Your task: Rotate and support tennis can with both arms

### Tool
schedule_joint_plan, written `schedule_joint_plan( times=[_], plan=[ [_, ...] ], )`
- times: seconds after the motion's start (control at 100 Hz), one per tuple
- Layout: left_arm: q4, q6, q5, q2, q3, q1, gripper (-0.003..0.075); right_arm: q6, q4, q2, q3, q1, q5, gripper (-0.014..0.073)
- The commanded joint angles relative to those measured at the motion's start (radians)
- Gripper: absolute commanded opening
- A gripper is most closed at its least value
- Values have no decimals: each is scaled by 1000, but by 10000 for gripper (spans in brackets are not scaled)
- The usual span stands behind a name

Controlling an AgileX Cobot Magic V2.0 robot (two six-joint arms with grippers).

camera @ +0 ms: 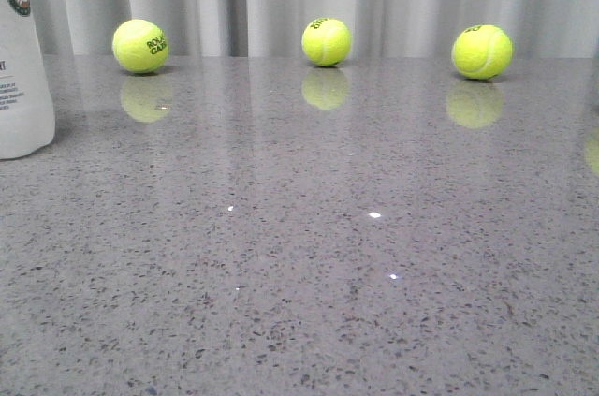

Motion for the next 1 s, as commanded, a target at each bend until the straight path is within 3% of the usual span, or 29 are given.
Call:
schedule_joint_plan(
  times=[0.0,0.99],
  plan=[
    [12,-9,-127,-39,47,3,-21,0,-11,8,-25,-7,-85,-70],
    [-14,-9,-150,-39,47,3,-21,0,-11,8,-25,-7,-85,-70]
  ],
)
